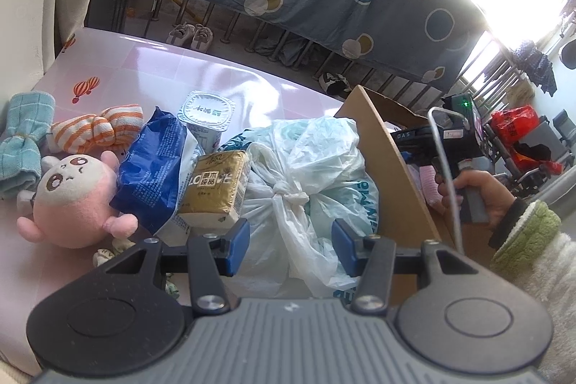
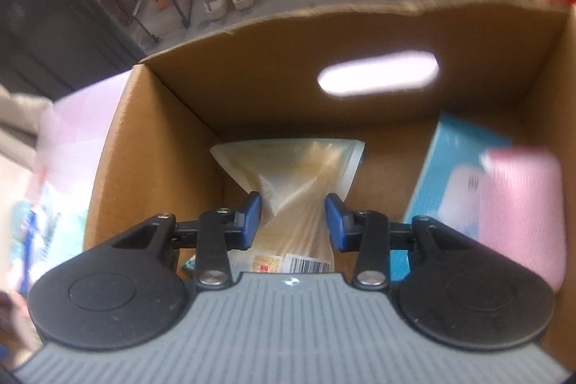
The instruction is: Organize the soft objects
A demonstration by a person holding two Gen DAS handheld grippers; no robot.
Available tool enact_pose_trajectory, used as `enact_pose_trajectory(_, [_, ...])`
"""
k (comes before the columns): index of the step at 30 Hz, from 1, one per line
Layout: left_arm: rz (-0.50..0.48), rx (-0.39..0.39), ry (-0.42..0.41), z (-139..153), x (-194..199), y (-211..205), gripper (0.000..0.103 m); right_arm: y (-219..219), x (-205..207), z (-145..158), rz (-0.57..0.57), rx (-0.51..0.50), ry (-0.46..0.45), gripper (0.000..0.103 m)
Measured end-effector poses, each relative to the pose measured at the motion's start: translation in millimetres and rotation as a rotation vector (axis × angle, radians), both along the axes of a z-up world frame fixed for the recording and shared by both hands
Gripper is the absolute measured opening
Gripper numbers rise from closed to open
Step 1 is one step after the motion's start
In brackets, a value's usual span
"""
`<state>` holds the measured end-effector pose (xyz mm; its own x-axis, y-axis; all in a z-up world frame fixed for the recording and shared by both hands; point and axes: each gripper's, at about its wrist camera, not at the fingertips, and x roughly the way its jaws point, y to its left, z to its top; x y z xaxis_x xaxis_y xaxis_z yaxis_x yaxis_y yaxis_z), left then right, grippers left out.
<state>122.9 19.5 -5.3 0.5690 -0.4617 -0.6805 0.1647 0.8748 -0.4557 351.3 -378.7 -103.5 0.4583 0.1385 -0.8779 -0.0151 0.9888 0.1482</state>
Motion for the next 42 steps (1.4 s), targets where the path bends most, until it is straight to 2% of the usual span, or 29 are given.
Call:
enact_pose_trajectory(2, [0.003, 0.0, -0.001, 0, 0, 2, 0.052, 8, -3, 0, 0.092, -0.086, -0.047, 0.038])
enact_pose_trajectory(5, [0.004, -0.004, 0.002, 0, -1, 3, 0.052, 6, -6, 1, 0.157, -0.107, -0.042, 0.042])
enact_pose_trajectory(7, [-0.001, -0.007, 0.002, 0, -1, 2, 0.052, -7, -8, 10, 0.109, -0.035, -0.026, 0.042])
enact_pose_trajectory(10, [-0.008, -0.016, -0.004, 1, -2, 1, 0.052, -43, -19, 34, -0.015, 0.08, -0.094, 0.048])
enact_pose_trajectory(12, [-0.013, -0.023, -0.007, 1, -2, 0, 0.052, -66, -30, 49, -0.108, 0.071, -0.125, 0.052])
enact_pose_trajectory(14, [-0.016, -0.031, -0.006, 0, -3, -1, 0.052, -91, -34, 57, -0.228, 0.049, -0.116, 0.06])
enact_pose_trajectory(16, [-0.017, -0.038, -0.003, -1, -3, -2, 0.052, -115, -36, 55, -0.341, 0.027, -0.076, 0.062])
enact_pose_trajectory(17, [-0.017, -0.04, -0.002, -2, -3, -2, 0.052, -123, -37, 51, -0.373, 0.039, -0.055, 0.06])
enact_pose_trajectory(19, [-0.017, -0.042, 0.0, -3, -3, -2, 0.052, -134, -37, 43, -0.413, 0.1, -0.009, 0.062])
enact_pose_trajectory(21, [-0.016, -0.04, 0.002, -3, -2, -2, 0.052, -134, -36, 36, -0.449, 0.089, 0.018, 0.066])
enact_pose_trajectory(26, [-0.009, -0.038, 0.002, -3, -1, 1, 0.052, -116, -29, 27, -0.459, 0.041, 0.004, 0.09])
enact_pose_trajectory(29, [-0.001, -0.047, 0.005, -5, -1, 4, 0.052, -105, -26, 15, -0.466, 0.046, 0.003, 0.098])
enact_pose_trajectory(38, [0.002, -0.076, 0.027, -11, 1, 10, 0.052, -126, -36, 11, -0.461, 0.334, -0.032, 0.098])
enact_pose_trajectory(40, [0.002, -0.079, 0.028, -12, 2, 10, 0.052, -129, -40, 13, -0.471, 0.328, -0.046, 0.095])
enact_pose_trajectory(42, [0.001, -0.078, 0.028, -12, 2, 10, 0.052, -129, -42, 16, -0.504, 0.254, -0.062, 0.093])
